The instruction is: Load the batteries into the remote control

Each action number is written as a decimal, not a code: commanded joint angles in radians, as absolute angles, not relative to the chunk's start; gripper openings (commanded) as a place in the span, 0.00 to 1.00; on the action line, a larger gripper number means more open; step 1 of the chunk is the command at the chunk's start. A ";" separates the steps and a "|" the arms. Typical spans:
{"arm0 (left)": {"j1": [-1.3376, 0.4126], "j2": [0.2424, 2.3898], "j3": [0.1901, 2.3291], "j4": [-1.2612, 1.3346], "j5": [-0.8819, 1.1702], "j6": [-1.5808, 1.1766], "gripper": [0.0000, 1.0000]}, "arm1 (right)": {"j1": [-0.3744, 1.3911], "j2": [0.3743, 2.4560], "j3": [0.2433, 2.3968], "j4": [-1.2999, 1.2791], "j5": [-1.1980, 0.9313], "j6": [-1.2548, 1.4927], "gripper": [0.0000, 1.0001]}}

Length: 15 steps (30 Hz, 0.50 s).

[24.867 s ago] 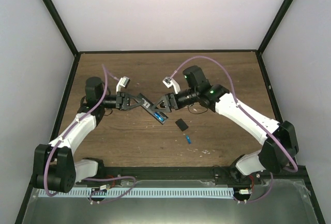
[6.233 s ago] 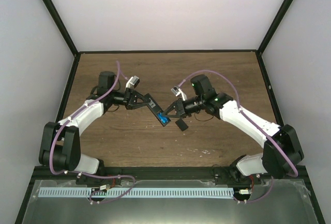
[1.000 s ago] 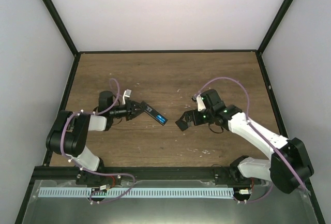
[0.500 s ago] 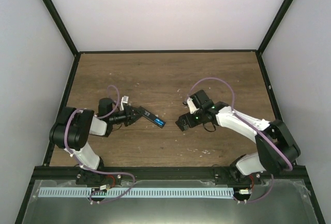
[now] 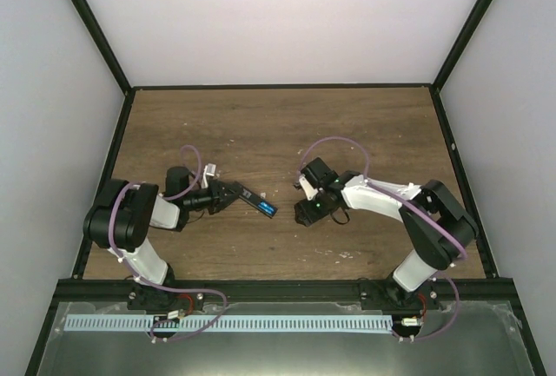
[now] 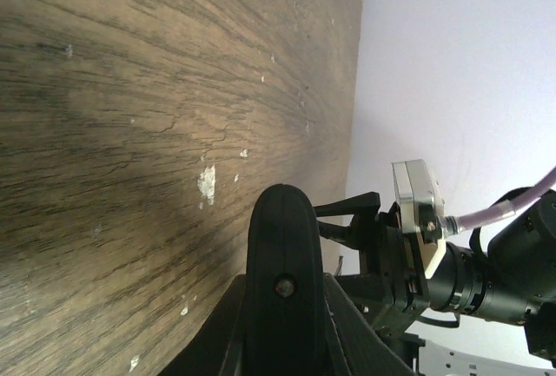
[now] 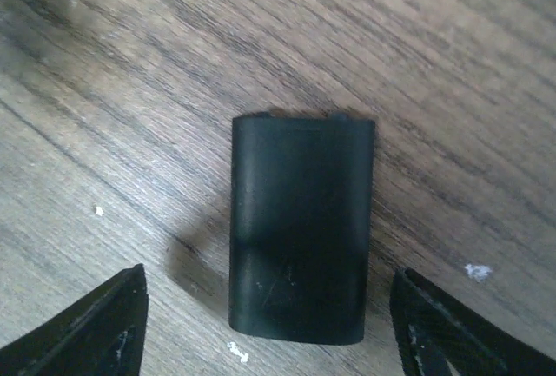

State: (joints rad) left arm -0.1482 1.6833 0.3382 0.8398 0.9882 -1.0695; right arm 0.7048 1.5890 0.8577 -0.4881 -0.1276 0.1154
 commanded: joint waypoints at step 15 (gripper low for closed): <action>-0.106 1.675 0.417 0.644 1.063 -0.882 0.00 | 0.718 1.675 0.951 -0.560 -0.093 0.086 0.49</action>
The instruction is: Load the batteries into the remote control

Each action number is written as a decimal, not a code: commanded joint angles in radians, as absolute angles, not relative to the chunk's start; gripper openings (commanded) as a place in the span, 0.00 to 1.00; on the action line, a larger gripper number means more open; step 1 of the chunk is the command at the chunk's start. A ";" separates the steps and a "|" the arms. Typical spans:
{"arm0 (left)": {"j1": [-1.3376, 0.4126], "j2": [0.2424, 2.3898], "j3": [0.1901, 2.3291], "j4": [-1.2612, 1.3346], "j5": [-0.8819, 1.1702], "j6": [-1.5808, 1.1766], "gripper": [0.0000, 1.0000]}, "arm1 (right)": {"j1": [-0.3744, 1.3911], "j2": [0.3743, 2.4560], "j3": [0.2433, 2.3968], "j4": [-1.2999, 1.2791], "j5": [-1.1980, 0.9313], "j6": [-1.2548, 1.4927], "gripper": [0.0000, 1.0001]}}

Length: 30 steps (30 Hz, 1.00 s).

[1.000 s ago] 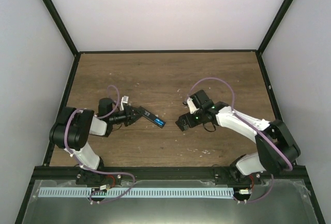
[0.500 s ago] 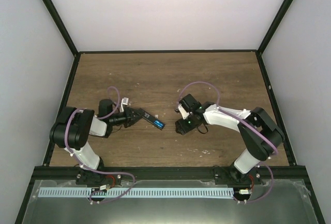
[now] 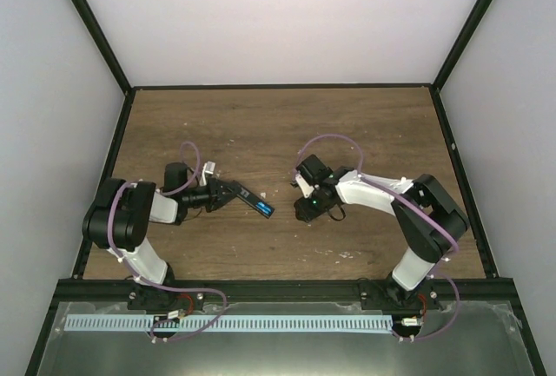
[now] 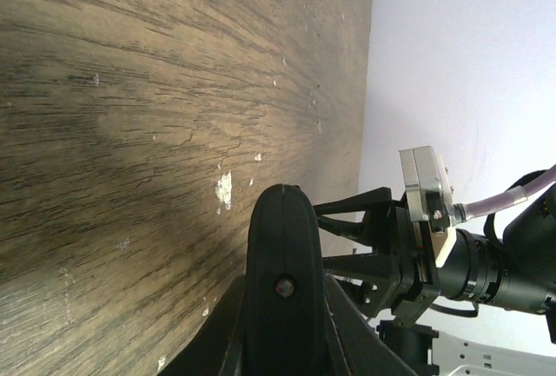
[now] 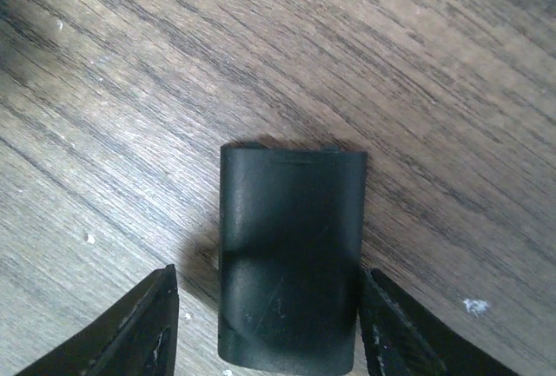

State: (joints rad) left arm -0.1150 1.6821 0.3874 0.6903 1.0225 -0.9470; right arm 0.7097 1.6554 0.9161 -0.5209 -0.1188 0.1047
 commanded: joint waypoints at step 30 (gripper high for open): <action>-0.092 1.694 0.472 0.485 1.111 -0.755 0.00 | 0.762 1.710 0.977 -0.621 -0.002 0.058 0.37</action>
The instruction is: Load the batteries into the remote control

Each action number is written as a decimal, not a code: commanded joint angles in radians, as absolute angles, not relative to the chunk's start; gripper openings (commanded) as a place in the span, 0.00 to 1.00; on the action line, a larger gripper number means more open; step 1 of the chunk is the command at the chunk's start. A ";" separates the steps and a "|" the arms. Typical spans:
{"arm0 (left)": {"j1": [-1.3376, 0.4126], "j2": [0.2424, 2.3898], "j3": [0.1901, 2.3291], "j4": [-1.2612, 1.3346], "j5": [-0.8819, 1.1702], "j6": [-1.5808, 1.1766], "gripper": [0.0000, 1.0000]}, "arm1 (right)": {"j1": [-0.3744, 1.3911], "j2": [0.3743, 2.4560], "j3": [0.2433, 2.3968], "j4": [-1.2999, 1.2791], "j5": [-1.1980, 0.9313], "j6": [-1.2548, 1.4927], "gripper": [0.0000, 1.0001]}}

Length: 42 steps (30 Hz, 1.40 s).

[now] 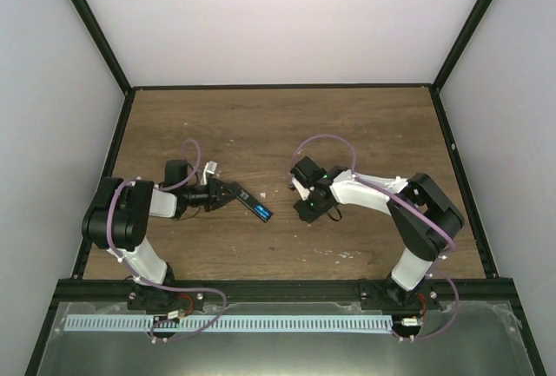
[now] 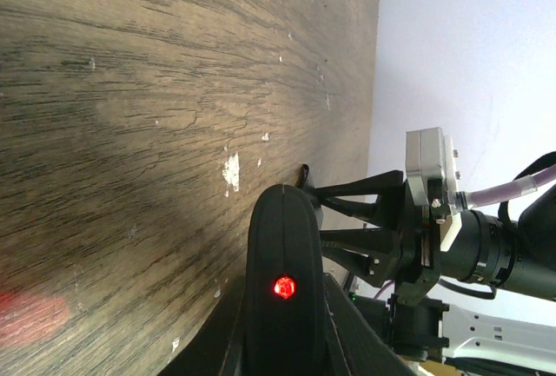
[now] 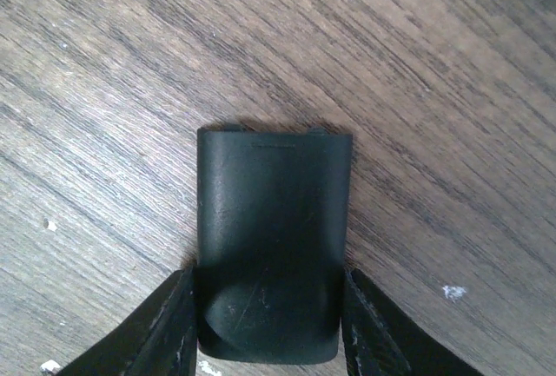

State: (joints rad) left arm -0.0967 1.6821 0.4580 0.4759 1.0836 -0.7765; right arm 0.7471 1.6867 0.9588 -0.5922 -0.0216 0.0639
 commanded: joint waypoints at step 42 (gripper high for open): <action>-0.092 1.718 0.458 0.540 1.117 -0.771 0.00 | 0.767 1.640 1.095 -0.445 -0.402 0.064 0.25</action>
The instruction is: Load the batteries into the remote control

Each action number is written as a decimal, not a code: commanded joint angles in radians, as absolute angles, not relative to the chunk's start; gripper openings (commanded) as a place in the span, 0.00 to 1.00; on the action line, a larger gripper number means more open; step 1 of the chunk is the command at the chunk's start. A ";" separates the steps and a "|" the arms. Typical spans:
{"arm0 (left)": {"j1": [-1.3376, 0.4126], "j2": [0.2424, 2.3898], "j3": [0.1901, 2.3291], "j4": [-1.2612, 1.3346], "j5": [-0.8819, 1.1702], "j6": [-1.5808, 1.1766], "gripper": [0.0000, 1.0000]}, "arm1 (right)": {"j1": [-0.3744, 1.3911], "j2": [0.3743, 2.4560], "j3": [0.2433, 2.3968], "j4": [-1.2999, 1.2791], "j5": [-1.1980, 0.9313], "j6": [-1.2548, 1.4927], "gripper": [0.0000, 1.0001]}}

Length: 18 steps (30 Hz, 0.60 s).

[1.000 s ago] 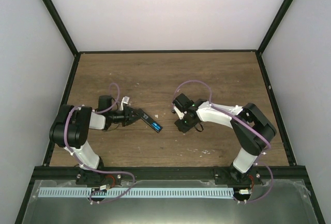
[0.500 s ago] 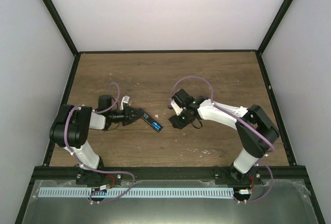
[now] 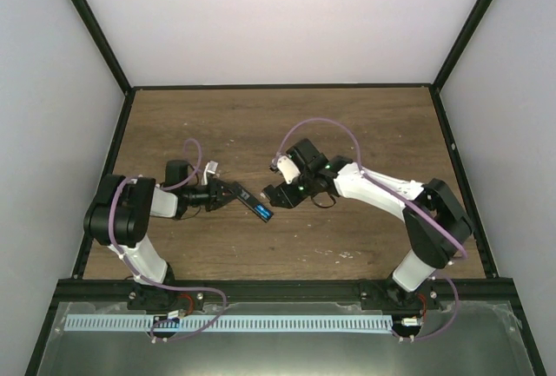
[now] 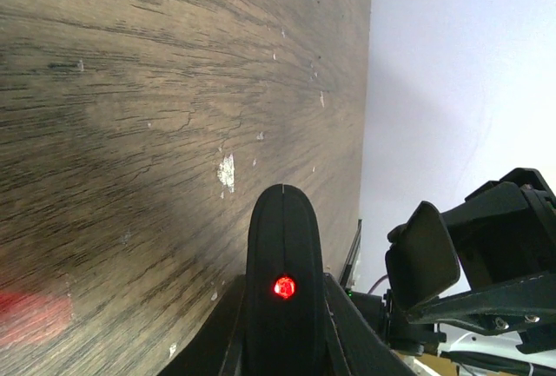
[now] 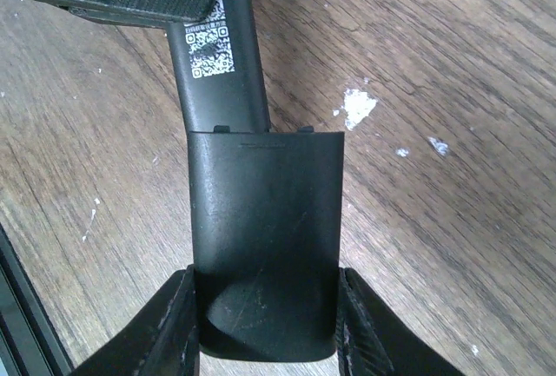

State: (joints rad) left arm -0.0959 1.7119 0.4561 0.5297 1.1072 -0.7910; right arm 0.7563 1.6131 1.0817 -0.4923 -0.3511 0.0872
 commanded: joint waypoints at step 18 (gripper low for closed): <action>-0.094 1.739 0.447 0.568 1.085 -0.781 0.00 | 0.780 1.731 1.098 -0.397 -0.441 0.016 0.24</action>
State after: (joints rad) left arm -0.0959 1.7172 0.4561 0.5308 1.0851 -0.7841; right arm 0.7654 1.7172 1.0817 -0.4149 -0.4194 0.0368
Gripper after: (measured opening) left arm 0.154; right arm 0.308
